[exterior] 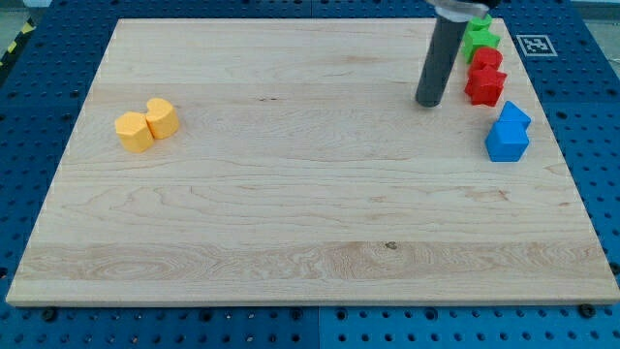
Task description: Push blue cube along with blue triangle up a bit
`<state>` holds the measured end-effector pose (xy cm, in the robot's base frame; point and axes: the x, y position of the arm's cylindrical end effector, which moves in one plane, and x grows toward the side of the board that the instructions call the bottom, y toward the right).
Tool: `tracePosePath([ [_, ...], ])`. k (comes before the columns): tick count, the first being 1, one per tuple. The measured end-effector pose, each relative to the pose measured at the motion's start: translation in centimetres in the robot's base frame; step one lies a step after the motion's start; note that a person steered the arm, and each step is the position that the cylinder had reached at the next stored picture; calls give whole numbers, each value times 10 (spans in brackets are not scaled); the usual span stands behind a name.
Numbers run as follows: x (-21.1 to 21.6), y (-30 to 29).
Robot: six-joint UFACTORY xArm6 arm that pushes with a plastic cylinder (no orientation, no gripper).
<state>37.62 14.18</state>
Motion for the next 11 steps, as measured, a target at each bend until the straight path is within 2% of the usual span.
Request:
tracePosePath([
  [2,107,16],
  [3,132,60],
  [7,108,105],
  [8,88,99],
  [11,81,108],
])
